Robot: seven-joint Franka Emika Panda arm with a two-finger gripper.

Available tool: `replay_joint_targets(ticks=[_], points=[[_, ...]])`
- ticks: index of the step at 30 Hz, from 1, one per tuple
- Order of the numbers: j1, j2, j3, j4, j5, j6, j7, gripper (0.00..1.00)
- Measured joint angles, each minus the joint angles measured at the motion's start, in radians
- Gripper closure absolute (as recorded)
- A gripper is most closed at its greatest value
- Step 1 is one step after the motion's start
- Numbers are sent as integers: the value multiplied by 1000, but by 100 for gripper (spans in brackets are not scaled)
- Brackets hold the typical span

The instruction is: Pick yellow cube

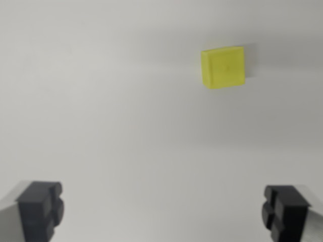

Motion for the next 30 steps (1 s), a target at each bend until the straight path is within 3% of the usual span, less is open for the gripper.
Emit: replay_joint_targets(ticks=[8,30], points=[[-4,6,0,-3,0,9,-10,0],[-38,71,0,-59,2,133,-63,0]])
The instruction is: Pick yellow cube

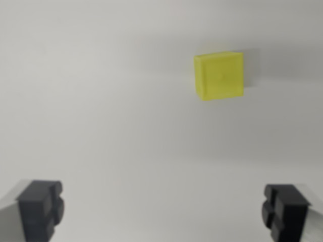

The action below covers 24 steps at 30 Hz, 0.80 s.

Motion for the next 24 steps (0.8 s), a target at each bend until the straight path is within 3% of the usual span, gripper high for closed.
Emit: replay_joint_targets(ticks=[24], points=[[-37,97,0,-34,2,131,-59,0]])
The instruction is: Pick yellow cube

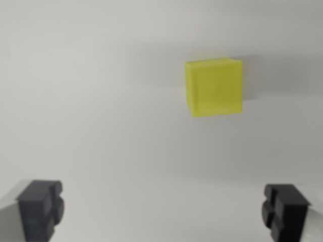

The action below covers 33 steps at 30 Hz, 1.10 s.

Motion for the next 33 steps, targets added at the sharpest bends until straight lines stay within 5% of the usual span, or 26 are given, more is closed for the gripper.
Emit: replay_joint_targets(ticks=[33], points=[[-49,167,0,5,1,161,-82,0]])
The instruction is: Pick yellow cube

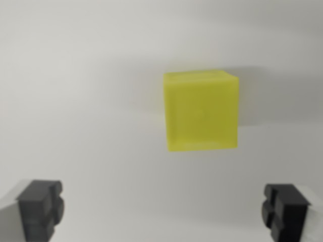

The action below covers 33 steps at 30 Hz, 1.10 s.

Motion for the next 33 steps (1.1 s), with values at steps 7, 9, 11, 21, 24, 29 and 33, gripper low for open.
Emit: replay_joint_targets(ticks=[7,9,11,21,24,29,33], points=[[-10,39,0,9,0,30,-17,0],[-13,51,0,12,0,39,-23,0],[-16,63,0,15,0,47,-27,0],[-30,123,0,35,1,87,-52,0],[-35,141,0,42,1,98,-60,0],[-41,169,0,53,1,114,-71,0],[-43,189,0,58,1,129,-72,0]])
